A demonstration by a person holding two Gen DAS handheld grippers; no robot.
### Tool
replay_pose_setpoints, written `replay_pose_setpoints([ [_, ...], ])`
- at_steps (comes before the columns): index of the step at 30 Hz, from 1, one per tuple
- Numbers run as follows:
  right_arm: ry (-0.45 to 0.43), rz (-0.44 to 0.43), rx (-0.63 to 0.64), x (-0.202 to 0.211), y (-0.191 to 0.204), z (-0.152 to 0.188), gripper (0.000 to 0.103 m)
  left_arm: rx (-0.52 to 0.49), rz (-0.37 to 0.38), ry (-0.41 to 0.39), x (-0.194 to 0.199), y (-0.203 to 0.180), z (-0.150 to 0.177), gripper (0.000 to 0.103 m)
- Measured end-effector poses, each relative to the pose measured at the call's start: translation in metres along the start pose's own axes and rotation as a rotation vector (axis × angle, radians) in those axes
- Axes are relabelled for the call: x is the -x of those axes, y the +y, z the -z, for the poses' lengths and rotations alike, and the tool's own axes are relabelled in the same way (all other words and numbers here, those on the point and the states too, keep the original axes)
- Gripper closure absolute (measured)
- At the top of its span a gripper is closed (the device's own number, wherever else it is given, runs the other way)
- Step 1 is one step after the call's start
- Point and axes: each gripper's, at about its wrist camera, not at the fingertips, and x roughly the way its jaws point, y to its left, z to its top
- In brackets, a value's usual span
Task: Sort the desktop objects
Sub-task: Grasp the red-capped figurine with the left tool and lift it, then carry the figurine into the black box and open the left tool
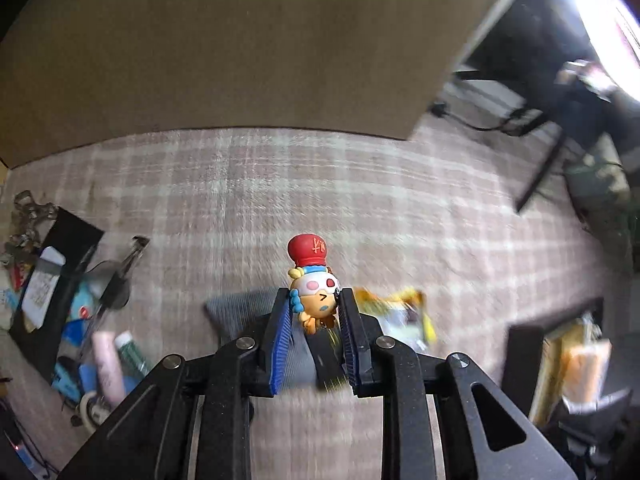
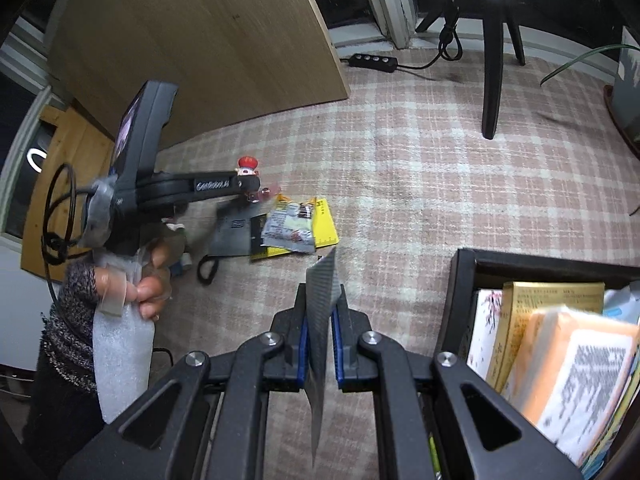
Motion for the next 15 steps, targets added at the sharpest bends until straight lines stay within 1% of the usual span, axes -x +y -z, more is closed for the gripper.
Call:
replay_pose_setpoints([
  [2,-0.017,-0.014,0.006,0.011,0.003,0.009,0.093,-0.030,0.020,-0.020,0.021,-0.003,0.013,0.081],
  [5,-0.040,-0.024,0.005,0.030,0.002,0.023,0.093,-0.092,0.068,-0.053,0.058,-0.020,0.035,0.081],
  [7,-0.059,-0.027,-0.001,0.045,-0.003,0.035,0.093,-0.129,0.096,-0.061,0.067,-0.037,0.041,0.081],
  [8,-0.073,-0.028,-0.010,0.055,-0.007,0.042,0.093,-0.153,0.116,-0.064,0.077,-0.044,0.048,0.081],
  [9,-0.082,-0.027,-0.017,0.061,-0.011,0.047,0.093,-0.168,0.129,-0.066,0.077,-0.055,0.048,0.081],
  [11,-0.108,-0.010,-0.043,0.080,-0.026,0.063,0.093,-0.221,0.174,-0.067,0.091,-0.077,0.061,0.081],
  [12,-0.118,0.000,-0.054,0.088,-0.032,0.067,0.093,-0.244,0.197,-0.065,0.092,-0.094,0.065,0.081],
  [15,-0.158,0.041,-0.117,0.116,-0.064,0.088,0.093,-0.324,0.270,-0.043,0.098,-0.131,0.083,0.081],
])
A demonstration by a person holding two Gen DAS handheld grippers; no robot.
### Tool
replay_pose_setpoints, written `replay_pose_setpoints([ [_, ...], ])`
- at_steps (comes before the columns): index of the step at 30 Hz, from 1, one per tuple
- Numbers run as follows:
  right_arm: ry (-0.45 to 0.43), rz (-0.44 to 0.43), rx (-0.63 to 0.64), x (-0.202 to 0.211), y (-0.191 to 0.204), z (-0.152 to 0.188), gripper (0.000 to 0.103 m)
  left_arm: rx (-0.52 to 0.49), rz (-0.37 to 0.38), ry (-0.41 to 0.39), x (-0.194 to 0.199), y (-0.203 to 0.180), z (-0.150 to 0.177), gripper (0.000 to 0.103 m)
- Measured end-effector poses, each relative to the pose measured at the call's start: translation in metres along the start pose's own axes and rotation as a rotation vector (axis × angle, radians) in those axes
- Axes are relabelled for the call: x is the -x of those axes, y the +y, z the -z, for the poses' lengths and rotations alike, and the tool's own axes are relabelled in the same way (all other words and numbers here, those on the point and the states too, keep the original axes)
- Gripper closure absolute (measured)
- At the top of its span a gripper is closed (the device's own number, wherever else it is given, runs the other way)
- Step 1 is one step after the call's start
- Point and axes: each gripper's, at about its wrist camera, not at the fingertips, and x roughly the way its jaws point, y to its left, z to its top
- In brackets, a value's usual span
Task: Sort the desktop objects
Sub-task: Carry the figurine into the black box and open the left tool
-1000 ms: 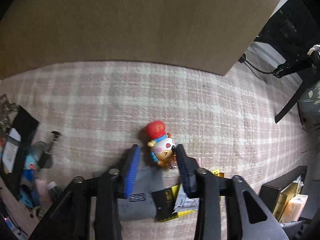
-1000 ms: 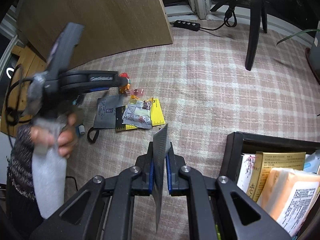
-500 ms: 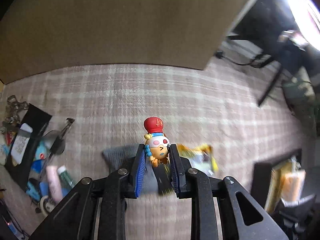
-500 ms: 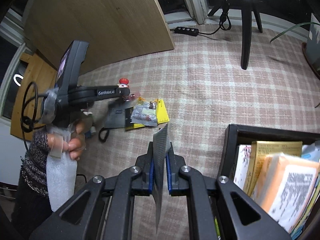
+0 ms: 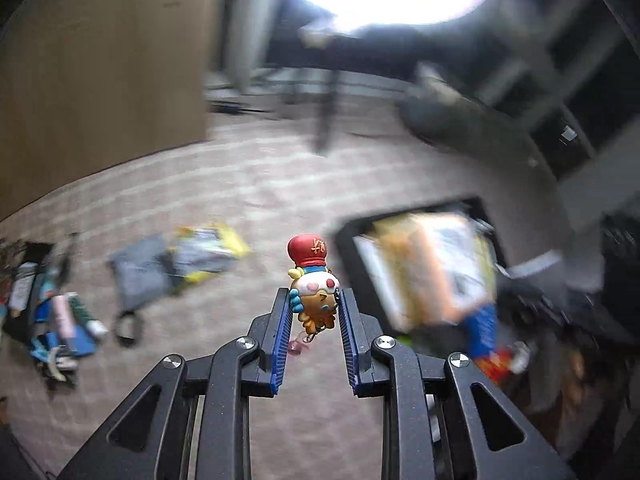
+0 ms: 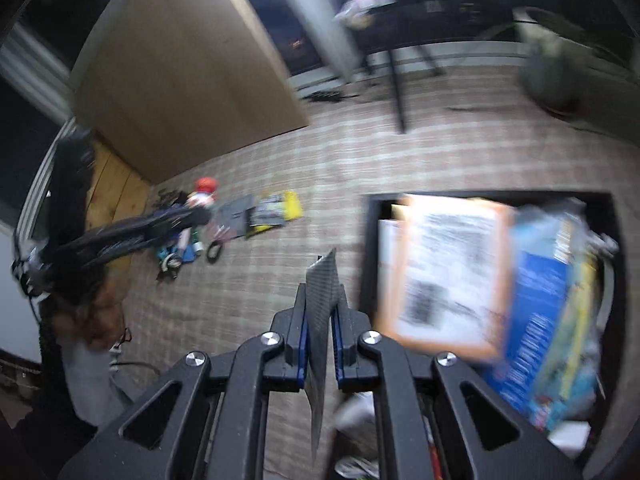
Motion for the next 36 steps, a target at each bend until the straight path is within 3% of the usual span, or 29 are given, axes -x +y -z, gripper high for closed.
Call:
replay_pose_setpoints([
  [7,-0.058,0.137,-0.179,0.053,-0.093,0.032,0.093,-0.191,0.143,0.080,-0.021,-0.109,0.022,0.081],
  [12,-0.072,0.186,-0.294,0.068,-0.145,0.050,0.093,-0.272,0.200,0.132,-0.043,-0.168,0.025,0.081],
  [23,-0.067,0.205,-0.388,0.075,-0.187,0.075,0.092,-0.329,0.227,0.179,-0.099,-0.241,0.013,0.078],
  [24,-0.066,0.202,-0.386,0.076,-0.188,0.075,0.091,-0.322,0.222,0.188,-0.101,-0.243,0.012,0.065],
  [25,-0.060,0.204,-0.387,0.075,-0.188,0.075,0.080,-0.309,0.219,0.191,-0.101,-0.241,0.010,0.053],
  [26,-0.053,0.216,-0.394,0.075,-0.188,0.075,0.071,-0.302,0.222,0.183,-0.099,-0.240,0.009,0.051],
  [27,-0.051,0.230,-0.402,0.075,-0.189,0.075,0.050,-0.305,0.221,0.172,-0.097,-0.239,0.009,0.051],
  [28,-0.057,0.245,-0.405,0.077,-0.189,0.075,0.039,-0.312,0.211,0.163,-0.094,-0.237,0.009,0.051],
  [36,-0.077,0.244,-0.420,0.082,-0.187,0.072,0.038,-0.292,0.167,0.125,-0.075,-0.213,0.009,0.051],
])
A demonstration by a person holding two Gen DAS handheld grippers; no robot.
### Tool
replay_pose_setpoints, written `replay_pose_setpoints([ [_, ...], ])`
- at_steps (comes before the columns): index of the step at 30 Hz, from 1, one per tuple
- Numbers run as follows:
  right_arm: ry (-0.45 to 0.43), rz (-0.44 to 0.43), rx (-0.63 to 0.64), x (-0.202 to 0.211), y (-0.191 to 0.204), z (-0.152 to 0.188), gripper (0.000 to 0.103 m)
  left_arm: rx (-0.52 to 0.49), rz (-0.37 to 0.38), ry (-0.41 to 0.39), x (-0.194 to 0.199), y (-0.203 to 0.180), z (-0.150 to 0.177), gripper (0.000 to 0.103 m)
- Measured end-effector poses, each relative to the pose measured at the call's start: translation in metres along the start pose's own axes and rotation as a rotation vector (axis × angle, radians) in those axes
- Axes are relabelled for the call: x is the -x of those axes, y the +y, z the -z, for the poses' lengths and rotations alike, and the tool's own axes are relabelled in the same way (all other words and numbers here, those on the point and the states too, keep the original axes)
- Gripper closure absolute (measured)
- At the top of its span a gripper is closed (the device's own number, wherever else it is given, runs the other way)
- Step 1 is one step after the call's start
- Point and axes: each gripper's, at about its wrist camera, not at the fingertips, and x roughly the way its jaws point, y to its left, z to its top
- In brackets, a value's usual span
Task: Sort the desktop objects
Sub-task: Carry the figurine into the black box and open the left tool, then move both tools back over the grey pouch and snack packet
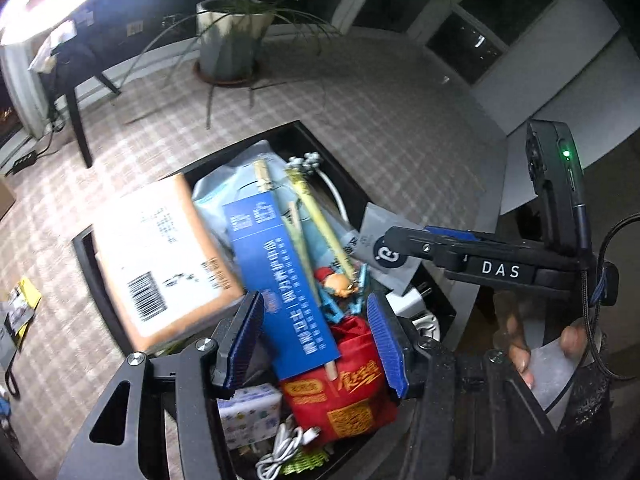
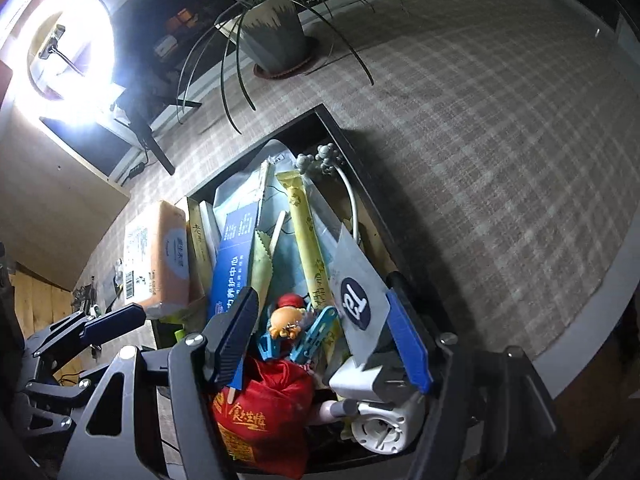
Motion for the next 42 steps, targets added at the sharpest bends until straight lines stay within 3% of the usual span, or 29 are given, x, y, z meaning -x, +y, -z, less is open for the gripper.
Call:
replay_pose_setpoints([
  [8,0.021,-0.083,0.019,0.000,0.023,-0.002,0.038,0.079,-0.014,-0.032,0.024,0.041,0.009,0.052],
  [14,-0.002,-0.098,0.061,0.014,0.044,-0.006,0.038,0.134,-0.037,-0.067,0.044,0.075,0.014,0.052],
  [24,0.002,-0.118,0.132,0.012,0.084,-0.007,0.038,0.271,-0.142,-0.097,0.076,0.165,0.039,0.052],
  [33,0.063,-0.201,0.317,-0.019,0.183,-0.002,0.038,0.495,-0.290,-0.100,0.100,0.291,0.072,0.052],
  [42,0.191,-0.244,0.481,-0.089,0.312,0.000,0.038,0.714,-0.324,-0.044,0.080,0.387,0.099,0.052],
])
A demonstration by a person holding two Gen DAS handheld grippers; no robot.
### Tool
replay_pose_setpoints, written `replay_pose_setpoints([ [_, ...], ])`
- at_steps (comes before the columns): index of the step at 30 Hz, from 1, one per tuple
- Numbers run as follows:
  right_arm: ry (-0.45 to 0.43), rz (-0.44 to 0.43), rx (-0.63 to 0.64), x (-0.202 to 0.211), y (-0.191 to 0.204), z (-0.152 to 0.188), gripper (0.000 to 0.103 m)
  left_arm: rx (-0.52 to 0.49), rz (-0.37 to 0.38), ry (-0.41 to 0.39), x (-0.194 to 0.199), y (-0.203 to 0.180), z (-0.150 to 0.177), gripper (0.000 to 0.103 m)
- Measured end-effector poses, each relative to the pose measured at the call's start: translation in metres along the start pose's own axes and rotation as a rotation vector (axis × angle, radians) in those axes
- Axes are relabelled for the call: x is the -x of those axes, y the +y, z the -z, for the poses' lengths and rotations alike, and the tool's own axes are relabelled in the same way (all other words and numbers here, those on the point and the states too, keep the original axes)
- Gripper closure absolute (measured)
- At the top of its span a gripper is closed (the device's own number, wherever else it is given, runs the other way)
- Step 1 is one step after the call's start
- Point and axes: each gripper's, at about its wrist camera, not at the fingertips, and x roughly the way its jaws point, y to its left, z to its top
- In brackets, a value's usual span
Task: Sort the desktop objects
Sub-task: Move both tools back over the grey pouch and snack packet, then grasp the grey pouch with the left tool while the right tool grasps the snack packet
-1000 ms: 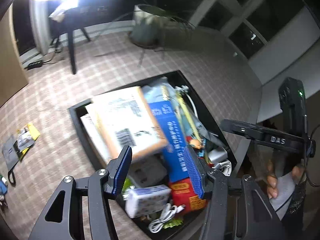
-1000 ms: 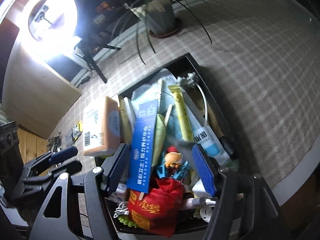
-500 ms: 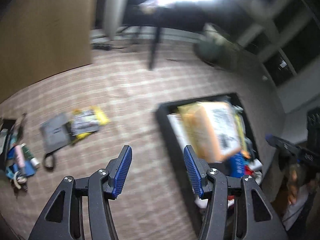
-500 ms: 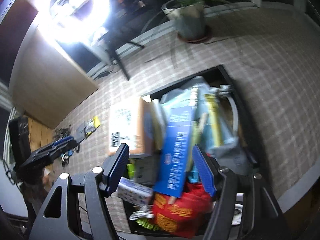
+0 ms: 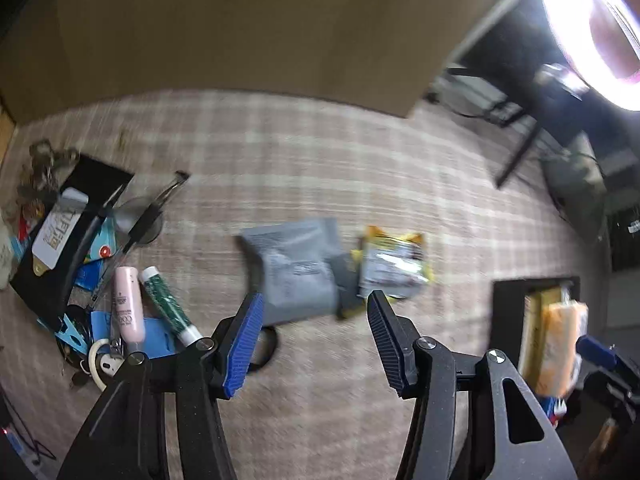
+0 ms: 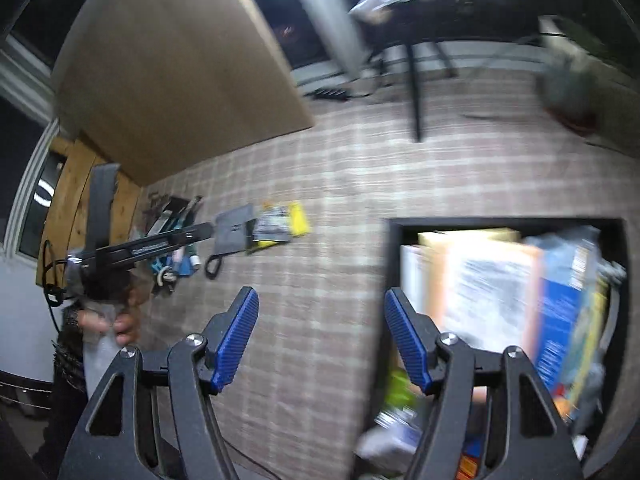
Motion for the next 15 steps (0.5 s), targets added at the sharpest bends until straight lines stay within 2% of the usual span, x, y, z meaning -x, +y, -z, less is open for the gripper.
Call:
replay_pose_setpoints([
  [2,0.039,-0.010,0.004,-0.025,0.013,-0.014,0.038,0.016,-0.012,0.015,-0.010,0.007,-0.003,0.052],
  [7,0.125,0.030,0.014,-0.093,0.038,-0.036,0.038,0.031,-0.039,0.021,-0.027,0.016,-0.010,0.051],
  [9,0.156,0.023,0.005,-0.114,0.041,-0.040,0.038,0.051,-0.029,0.024,-0.031,0.020,-0.012,0.051],
  [15,0.168,0.064,-0.002,-0.152,0.049,-0.049,0.038,0.054,-0.027,0.025,-0.042,0.022,-0.012,0.052],
])
